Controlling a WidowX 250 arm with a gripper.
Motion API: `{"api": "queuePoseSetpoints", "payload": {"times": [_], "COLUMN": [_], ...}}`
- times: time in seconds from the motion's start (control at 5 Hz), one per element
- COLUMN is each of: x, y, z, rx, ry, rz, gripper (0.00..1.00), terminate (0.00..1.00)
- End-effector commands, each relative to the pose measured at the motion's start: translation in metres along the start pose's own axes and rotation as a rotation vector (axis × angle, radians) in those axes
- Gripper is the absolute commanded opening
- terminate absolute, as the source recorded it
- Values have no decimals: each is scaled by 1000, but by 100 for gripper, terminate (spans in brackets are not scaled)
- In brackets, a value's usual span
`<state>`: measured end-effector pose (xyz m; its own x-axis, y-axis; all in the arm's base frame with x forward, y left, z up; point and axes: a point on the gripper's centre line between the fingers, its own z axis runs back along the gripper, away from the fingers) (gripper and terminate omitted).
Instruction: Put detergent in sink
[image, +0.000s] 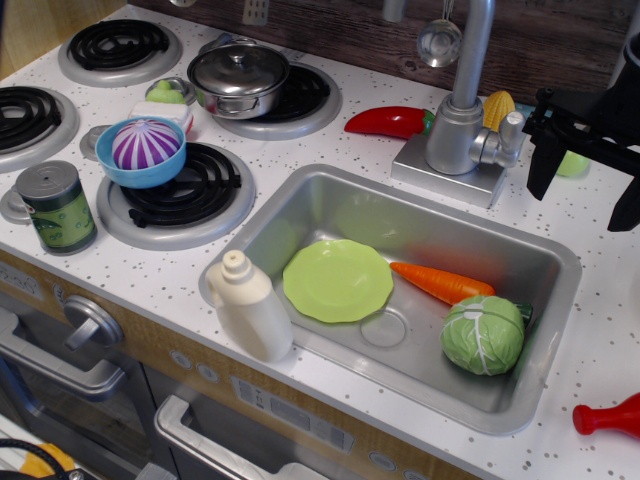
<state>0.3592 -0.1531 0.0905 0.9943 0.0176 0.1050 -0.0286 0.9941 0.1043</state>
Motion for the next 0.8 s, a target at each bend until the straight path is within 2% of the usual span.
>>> {"api": "queuePoseSetpoints", "payload": {"times": [0.0,0.2,0.4,0.6], "x": [0,-4,-11,-25], "y": [0,51,101,143], "z": [0,8,27,45], "rx": [0,65,136,210], "ry": [0,-24,-18,8], "rz": [0,91,83,173], "gripper": [100,100,100,100], "terminate": [0,0,0,0]}}
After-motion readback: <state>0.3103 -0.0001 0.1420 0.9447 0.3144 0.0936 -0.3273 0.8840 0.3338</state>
